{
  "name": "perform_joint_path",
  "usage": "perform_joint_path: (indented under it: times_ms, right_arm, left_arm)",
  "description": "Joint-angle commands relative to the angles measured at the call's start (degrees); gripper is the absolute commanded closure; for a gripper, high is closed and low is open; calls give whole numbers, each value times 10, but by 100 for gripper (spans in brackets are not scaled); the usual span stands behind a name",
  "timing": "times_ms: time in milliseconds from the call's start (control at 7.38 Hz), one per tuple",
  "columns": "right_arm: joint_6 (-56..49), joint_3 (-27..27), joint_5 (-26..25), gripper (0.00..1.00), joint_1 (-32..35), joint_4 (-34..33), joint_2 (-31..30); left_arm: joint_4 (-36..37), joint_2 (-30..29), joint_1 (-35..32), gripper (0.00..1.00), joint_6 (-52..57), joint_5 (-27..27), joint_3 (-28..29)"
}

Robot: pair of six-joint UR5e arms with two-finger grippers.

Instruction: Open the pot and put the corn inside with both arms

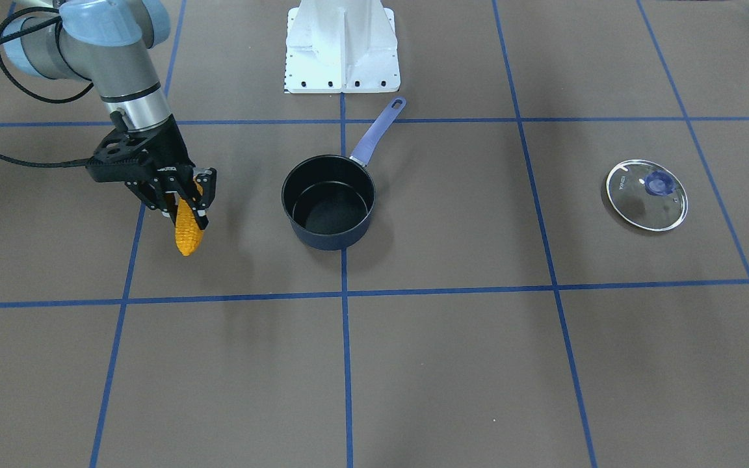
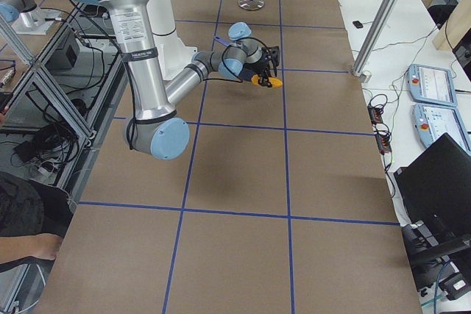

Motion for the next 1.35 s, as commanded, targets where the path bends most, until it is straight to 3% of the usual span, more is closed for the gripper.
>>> perform_joint_path:
  times_ms: [0,271,406,542,677,813,1219]
  right_arm:
    - [10,-50,-5,100,-33,-11,103]
    - [19,-56,-72,100,-99,-6,113]
    - [19,-57,-76,99,-116,-6,113]
    - [18,-62,-78,65,-133,-5,115]
    - [32,-74,-92,18,-141,-4,116]
    - [37,-79,-99,0,-142,-1,127]
    - [29,-79,-73,0,-84,-10,138]
  left_arm:
    - [0,1,0,2,-1,0,1]
    - [0,1,1,2,-1,0,3]
    - [0,1,0,2,-1,-1,3]
    - [-1,1,1,2,-1,0,3]
    - [-1,1,1,2,-1,0,4]
    - [-1,1,1,2,-1,0,5]
    - [-1,1,1,2,-1,0,5]
